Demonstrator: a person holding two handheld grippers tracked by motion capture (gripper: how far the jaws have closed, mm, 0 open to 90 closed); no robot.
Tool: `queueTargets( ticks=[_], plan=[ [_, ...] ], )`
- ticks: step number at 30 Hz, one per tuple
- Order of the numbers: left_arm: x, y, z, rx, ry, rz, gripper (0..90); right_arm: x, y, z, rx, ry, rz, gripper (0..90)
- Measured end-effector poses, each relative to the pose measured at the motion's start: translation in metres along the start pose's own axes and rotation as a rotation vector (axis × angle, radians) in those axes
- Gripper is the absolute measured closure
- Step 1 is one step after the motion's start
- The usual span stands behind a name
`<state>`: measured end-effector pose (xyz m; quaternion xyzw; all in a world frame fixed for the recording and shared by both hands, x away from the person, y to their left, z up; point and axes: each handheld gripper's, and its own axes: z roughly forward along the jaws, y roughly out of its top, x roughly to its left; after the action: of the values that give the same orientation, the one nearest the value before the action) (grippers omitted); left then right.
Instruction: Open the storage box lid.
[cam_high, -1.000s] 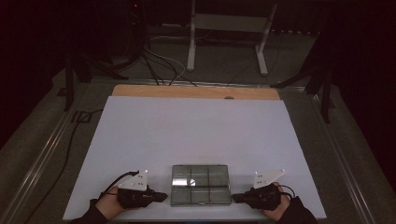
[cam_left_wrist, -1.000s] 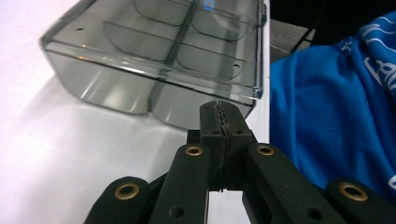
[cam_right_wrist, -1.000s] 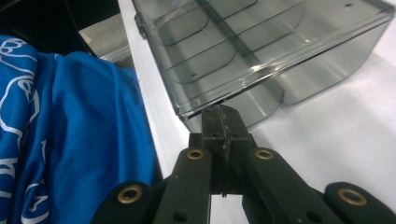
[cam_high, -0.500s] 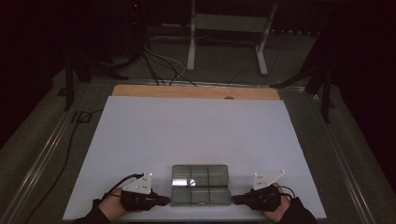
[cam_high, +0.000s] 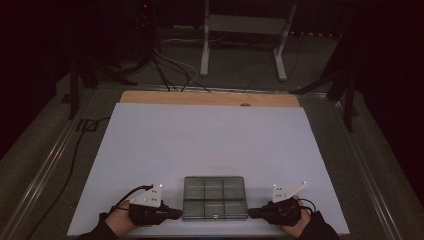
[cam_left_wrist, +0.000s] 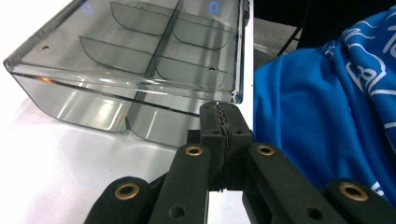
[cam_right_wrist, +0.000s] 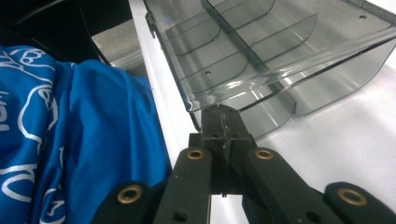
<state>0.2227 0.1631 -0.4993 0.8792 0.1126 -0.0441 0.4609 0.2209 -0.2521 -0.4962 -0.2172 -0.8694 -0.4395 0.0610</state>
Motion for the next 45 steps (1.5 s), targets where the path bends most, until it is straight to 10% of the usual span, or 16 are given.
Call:
queueTargets(
  ticks=[45],
  plan=[
    [-0.007, 0.011, -0.006, -0.093, 0.028, 0.02, 87.1, 0.0, 0.011, -0.008, -0.122, -0.005, 0.029, 90.0]
  ],
)
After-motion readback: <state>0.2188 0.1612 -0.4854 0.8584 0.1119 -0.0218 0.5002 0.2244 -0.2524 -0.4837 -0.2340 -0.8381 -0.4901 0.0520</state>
